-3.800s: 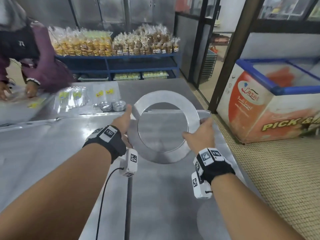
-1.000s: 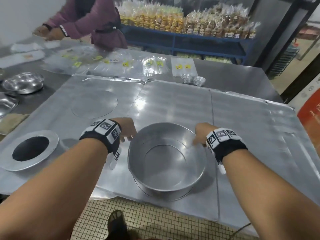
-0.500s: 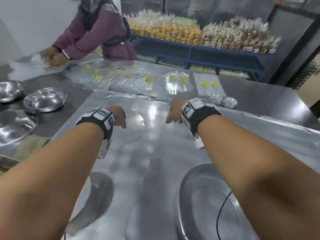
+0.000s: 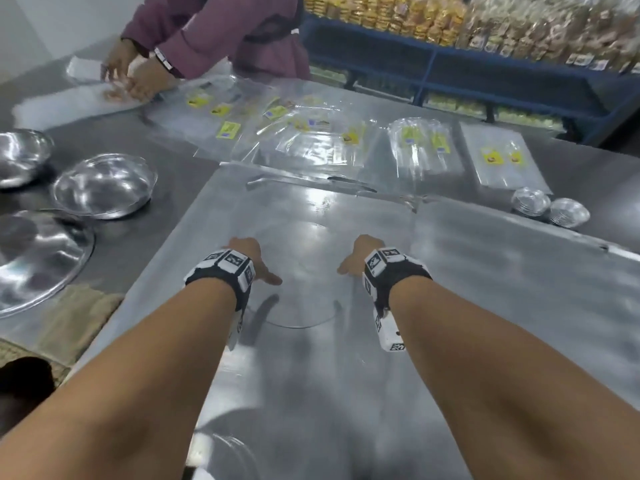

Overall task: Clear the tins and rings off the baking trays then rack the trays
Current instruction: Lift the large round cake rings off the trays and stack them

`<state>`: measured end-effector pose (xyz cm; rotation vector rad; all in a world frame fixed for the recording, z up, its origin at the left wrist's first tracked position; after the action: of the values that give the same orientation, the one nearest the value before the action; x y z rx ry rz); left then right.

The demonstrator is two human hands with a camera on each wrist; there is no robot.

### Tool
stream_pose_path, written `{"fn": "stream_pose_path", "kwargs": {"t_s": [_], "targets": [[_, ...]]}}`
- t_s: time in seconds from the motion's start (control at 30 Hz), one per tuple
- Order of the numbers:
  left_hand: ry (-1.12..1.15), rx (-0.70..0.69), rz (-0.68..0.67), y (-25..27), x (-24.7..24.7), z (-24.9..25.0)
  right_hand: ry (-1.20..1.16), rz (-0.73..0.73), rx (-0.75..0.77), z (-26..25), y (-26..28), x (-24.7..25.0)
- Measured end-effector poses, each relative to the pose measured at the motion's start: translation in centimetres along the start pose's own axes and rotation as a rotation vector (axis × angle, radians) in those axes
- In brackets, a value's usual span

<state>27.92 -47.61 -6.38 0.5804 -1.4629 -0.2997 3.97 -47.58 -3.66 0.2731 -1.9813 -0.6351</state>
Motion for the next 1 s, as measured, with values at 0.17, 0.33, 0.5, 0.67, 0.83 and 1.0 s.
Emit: {"fn": "stream_pose_path", "kwargs": {"t_s": [0.17, 0.33, 0.5, 0.67, 0.83, 1.0], "targets": [[0.040, 0.088, 0.044, -1.6, -0.5, -1.1, -0.167, 0.118, -0.123, 0.7, -2.2, -1.5], [0.194, 0.175, -0.007, -2.9, -1.2, -2.6, -0.374, 0.212, -0.217, 2.0, -2.7, -2.2], [0.283, 0.203, 0.024, -2.3, -0.9, -2.9, -0.443, 0.168, -0.242, 2.9, -1.8, -1.8], [0.393, 0.183, 0.159, -0.3, 1.5, -3.1, -0.404, 0.215, -0.194, 2.4, 0.7, 1.2], [0.416, 0.132, 0.252, 4.6, 6.0, -1.4, -0.348, 0.271, -0.089, 1.7, 5.6, 7.3], [0.359, 0.021, 0.323, 11.1, 10.0, 2.8, -0.361, 0.384, 0.016, 3.7, 12.3, 14.2]]}}
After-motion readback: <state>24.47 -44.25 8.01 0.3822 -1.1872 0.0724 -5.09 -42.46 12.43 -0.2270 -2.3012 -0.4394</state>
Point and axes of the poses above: each hand's wrist, its own y-axis away from the middle knuckle, its own x-axis out of the back of the hand, z = x × y, the point moved 9 cm from there along -y, towards the middle knuckle, and after that the axes turned 9 degrees about -y, right-handed, at the moved point
